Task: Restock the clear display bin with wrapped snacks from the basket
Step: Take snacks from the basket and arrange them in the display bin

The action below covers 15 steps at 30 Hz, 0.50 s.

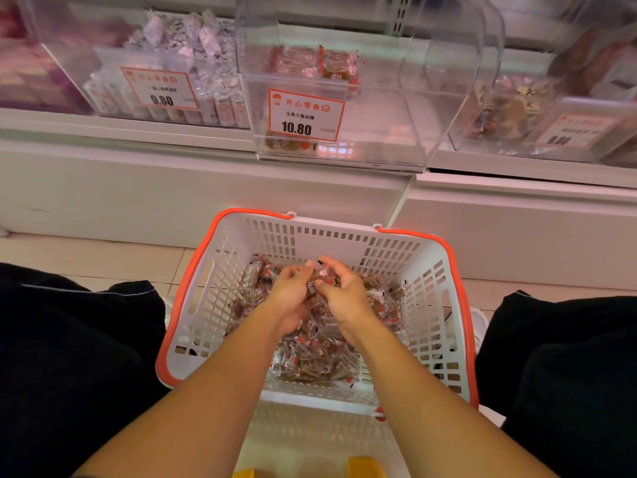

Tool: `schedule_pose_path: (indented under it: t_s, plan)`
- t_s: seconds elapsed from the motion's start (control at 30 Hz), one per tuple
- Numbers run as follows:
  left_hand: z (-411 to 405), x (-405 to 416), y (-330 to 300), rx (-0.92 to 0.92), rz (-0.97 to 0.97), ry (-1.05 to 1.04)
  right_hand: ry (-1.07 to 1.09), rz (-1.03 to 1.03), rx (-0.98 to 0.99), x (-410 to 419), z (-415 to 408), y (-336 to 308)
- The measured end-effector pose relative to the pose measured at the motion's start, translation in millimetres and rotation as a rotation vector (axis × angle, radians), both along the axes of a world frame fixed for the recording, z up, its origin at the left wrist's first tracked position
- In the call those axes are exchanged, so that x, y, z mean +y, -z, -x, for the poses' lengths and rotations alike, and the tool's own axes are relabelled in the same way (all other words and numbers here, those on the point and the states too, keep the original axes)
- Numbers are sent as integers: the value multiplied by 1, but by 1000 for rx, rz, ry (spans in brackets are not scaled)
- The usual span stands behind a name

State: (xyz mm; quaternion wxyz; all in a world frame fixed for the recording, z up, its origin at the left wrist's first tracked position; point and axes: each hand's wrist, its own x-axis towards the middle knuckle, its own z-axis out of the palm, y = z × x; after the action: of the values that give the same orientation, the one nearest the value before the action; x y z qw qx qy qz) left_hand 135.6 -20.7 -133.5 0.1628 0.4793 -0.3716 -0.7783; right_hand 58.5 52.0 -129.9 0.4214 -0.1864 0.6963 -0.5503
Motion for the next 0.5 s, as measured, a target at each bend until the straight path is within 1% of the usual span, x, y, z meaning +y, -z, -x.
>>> schedule_pose_path:
  t_s: [0.1, 0.13, 0.23, 0.3, 0.37, 0.43, 0.5]
  plan:
    - [2, 2, 0, -31, 112, 47, 25, -35, -105, -5, -2, -4]
    - [4, 2, -1, -31, 147, 63, 43, -50, -103, -7, -1, -4]
    - [10, 6, -7, -53, 245, 90, 92, -80, 32, -7, -1, -5]
    - [13, 8, -9, -81, 283, 68, 167, -49, 38, -5, -1, -6]
    - [16, 9, -7, -117, 309, 20, 189, -34, 18, -5, -1, -7]
    - [16, 9, -8, -138, 278, -55, 197, -12, 15, -6, -2, -8]
    - [17, 7, -8, -140, 256, -88, 187, -9, 43, -8, -3, -9]
